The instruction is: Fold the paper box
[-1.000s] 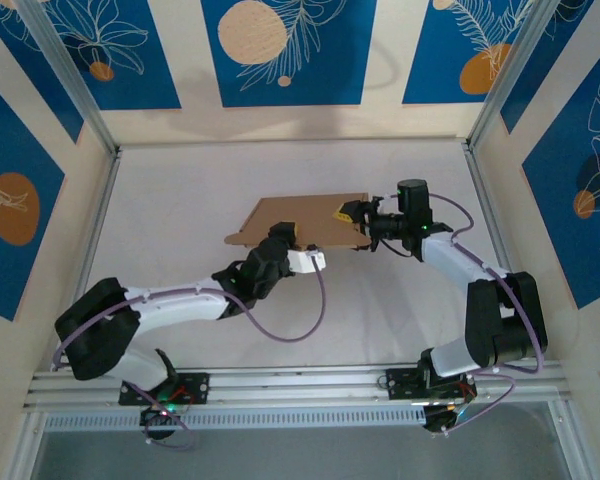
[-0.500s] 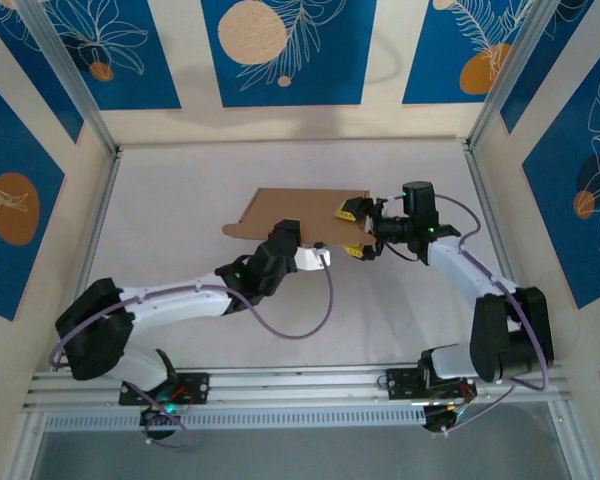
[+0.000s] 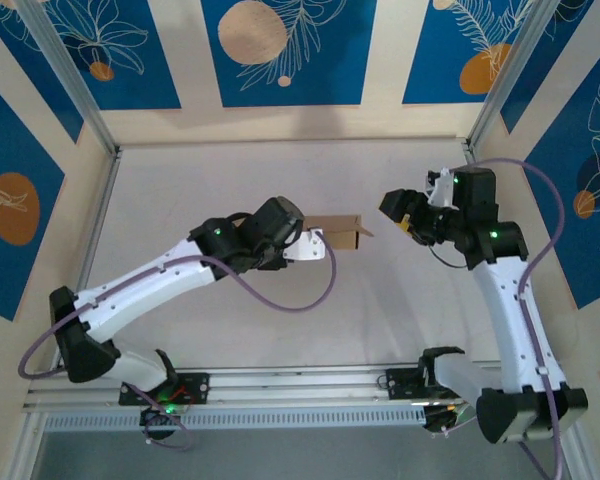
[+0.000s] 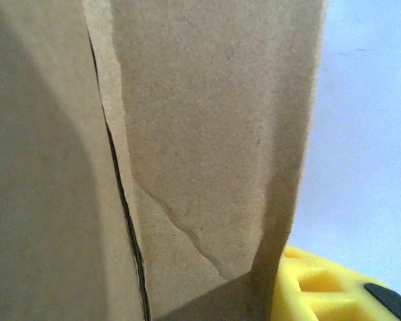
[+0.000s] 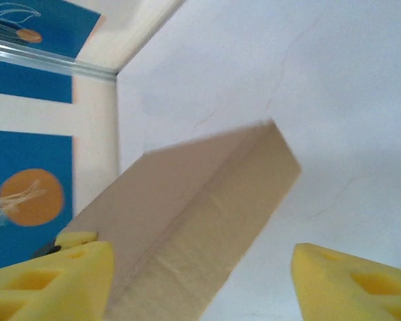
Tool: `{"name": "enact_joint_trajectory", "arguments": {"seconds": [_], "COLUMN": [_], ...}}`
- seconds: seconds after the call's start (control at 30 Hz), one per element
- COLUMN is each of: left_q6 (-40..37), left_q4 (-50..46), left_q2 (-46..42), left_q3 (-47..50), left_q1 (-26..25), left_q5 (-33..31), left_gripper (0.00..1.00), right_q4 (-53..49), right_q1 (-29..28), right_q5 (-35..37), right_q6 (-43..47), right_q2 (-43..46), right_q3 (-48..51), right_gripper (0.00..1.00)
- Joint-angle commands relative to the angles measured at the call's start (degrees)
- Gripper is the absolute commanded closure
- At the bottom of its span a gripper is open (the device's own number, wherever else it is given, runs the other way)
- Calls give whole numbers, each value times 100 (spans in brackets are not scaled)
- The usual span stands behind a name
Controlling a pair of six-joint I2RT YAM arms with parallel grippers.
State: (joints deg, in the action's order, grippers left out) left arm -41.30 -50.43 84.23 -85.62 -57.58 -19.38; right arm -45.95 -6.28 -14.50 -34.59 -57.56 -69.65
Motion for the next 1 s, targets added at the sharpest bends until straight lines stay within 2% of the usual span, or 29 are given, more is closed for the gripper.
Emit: {"name": "enact_joint_trajectory", "arguments": {"seconds": [0.0,0.07,0.1,0.17,0.23,0.47,0.67,0.97], "left_q6": [517,574,588,588,522,364,360,287], "left_q4": [-1463,-1646,-1724,-1824,-1838,-1714,-1655,-1577], "left_q2": [413,654,802,1022,1195,1526,1648,1694], "left_q3": [-421,-608,-696,-849,-946,-991,-1043,-956], "left_q1": [-47,-43,-43,-26,5,182,370,388], "left_q5": [836,1078,1168,1302,1455,1821,2014,2034], "left_gripper": [64,63,64,65,65,66,68,69], "right_q4": [-190,-83,-205,-706,-1049,-921,-1004,-713], "right_q1": [-581,-901,-969,-1097,-1404,-1798,-2098,-2046], "right_q5": [888,1018,843,645,978,770,1367,1551], "right_q6": [2058,2867,3311,4029,4689,5919,6333,6143], "right_q2": [586,846,841,673,550,717,832,368], "right_q3": [-78,-163,-268,-465,-428,667,1204,1078], "right_gripper": [55,62,64,64,63,60,60,73]}}
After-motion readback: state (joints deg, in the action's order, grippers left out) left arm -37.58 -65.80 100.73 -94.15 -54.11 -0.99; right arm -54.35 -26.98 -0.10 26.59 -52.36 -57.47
